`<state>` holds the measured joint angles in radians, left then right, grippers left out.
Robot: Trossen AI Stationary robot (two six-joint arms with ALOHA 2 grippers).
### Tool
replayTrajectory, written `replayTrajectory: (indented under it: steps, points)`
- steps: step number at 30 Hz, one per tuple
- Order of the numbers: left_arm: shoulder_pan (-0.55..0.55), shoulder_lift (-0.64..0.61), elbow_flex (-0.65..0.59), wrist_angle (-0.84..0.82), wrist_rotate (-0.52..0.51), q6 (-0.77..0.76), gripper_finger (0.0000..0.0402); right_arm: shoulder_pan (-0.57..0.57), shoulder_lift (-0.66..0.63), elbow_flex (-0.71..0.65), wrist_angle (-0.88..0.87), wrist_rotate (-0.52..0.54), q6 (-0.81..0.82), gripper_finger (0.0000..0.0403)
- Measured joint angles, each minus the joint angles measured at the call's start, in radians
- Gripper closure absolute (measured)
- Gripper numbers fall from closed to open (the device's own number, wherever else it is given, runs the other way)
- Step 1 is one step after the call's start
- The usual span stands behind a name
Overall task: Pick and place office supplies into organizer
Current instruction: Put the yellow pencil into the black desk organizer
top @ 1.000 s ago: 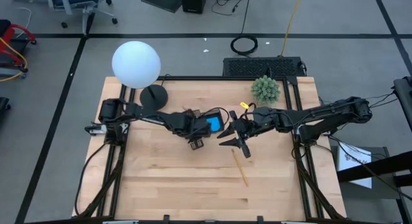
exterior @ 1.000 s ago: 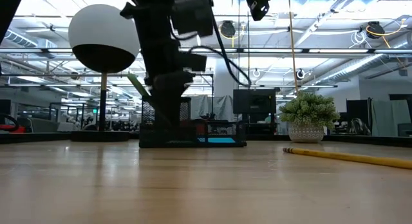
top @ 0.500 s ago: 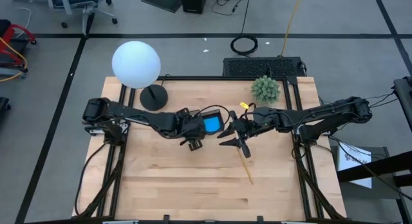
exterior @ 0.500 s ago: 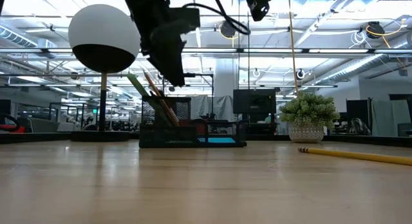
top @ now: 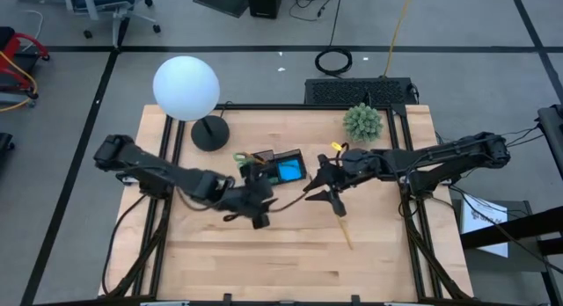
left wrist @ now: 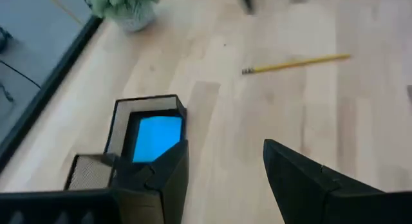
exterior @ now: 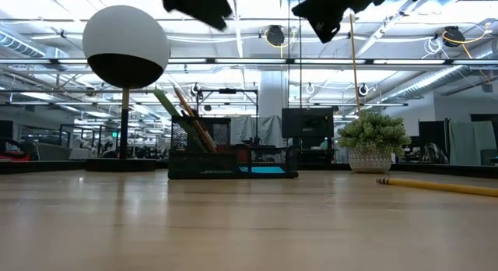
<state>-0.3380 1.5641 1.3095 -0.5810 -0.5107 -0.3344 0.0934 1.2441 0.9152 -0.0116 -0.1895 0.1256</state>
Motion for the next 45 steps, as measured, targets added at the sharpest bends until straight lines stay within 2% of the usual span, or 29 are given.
replayTrajectory:
  steps: [6, 11, 14, 18, 21, 27, 32, 36, 42, 45]
  points:
    - [-0.121, -0.043, -0.002, 0.032, -0.155, 0.012, 0.0206, 0.034, 0.0, 0.004, -0.023, 0.107, -0.006, 0.0284]
    - [-0.192, -0.044, -0.002, 0.031, -0.25, 0.019, 0.0206, 0.067, 0.0, 0.012, -0.023, 0.127, 0.021, 0.0284]
    - [-0.207, -0.055, -0.002, 0.032, -0.284, 0.018, 0.0206, 0.097, 0.0, 0.024, -0.041, 0.203, 0.043, 0.0284]
    - [-0.222, -0.079, -0.002, 0.038, -0.296, 0.022, 0.0206, 0.118, 0.0, 0.026, -0.038, 0.266, 0.018, 0.0284]
    - [-0.245, -0.094, -0.005, 0.03, -0.295, 0.049, 0.0206, 0.129, -0.01, 0.026, -0.035, 0.266, -0.037, 0.0284]
    - [-0.283, -0.134, -0.004, 0.076, -0.297, 0.098, 0.0206, 0.131, -0.01, 0.026, -0.027, 0.267, -0.023, 0.0284]
    - [-0.309, -0.16, -0.003, 0.112, -0.257, 0.148, 0.0206, 0.132, -0.01, -0.001, -0.015, 0.264, 0.13, 0.0284]
    - [-0.324, -0.16, -0.003, 0.112, -0.214, 0.206, 0.0206, 0.128, -0.013, -0.008, -0.018, 0.265, 0.164, 0.0284]
    - [-0.303, -0.164, -0.003, 0.114, -0.312, 0.178, 0.0206, 0.104, -0.014, 0.001, -0.029, 0.282, 0.312, 0.0284]
    - [-0.291, -0.171, -0.003, 0.108, -0.334, 0.14, 0.0206, 0.131, -0.013, 0.003, -0.05, 0.382, 0.344, 0.0284]
